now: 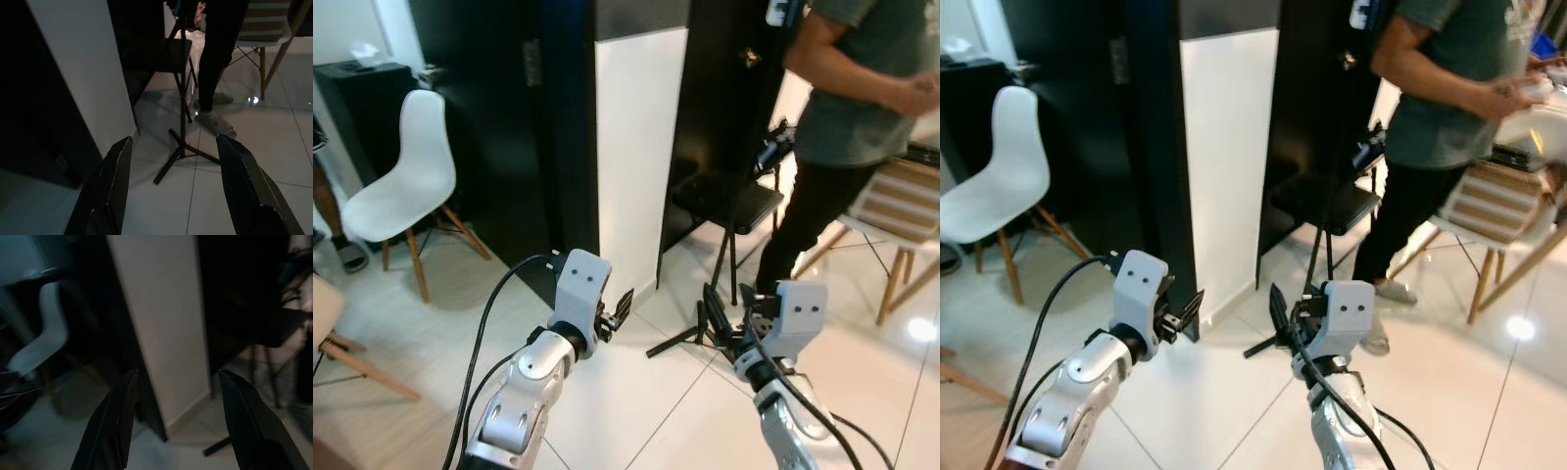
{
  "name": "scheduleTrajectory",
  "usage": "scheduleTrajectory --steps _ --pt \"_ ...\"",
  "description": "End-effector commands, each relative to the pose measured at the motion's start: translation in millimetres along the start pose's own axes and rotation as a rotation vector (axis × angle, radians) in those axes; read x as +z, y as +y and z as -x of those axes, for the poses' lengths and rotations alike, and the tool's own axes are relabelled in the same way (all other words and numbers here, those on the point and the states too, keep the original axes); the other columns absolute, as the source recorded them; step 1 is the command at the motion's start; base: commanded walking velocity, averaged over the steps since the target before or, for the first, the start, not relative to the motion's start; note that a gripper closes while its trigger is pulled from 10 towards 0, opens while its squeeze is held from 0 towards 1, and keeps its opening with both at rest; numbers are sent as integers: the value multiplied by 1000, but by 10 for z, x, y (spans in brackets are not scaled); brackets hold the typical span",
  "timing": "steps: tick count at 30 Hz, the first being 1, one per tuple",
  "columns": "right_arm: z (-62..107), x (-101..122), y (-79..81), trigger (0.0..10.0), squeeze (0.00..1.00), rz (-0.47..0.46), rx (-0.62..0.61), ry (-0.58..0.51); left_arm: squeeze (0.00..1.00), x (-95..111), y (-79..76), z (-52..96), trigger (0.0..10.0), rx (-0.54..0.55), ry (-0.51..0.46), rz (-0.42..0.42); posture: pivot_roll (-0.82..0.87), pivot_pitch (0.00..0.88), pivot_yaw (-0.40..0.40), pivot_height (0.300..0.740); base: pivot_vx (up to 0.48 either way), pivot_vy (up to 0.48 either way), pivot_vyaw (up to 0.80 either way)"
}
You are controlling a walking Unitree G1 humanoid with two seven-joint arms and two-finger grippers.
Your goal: Setting the table
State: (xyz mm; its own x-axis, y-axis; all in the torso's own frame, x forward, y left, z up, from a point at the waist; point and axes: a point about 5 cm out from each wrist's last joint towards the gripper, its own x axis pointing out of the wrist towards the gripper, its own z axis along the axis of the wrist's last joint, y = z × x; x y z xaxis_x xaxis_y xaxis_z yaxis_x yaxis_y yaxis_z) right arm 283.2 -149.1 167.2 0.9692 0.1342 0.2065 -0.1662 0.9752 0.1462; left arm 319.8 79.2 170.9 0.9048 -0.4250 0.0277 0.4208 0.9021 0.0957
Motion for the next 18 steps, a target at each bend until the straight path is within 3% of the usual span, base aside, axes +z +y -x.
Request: scheduleTrajectory --steps 1,18 --pt "15 -20 -15 10000 0 2 -6 12 0 -19 -10 9 10000 -2 11 -5 -57 10 101 740 0 0 -738" --pt "18 -29 -17 10000 0 3 -6 17 0 -19 -17 11 10000 -3 11 -5 -55 10 101 740 0 0 -738"
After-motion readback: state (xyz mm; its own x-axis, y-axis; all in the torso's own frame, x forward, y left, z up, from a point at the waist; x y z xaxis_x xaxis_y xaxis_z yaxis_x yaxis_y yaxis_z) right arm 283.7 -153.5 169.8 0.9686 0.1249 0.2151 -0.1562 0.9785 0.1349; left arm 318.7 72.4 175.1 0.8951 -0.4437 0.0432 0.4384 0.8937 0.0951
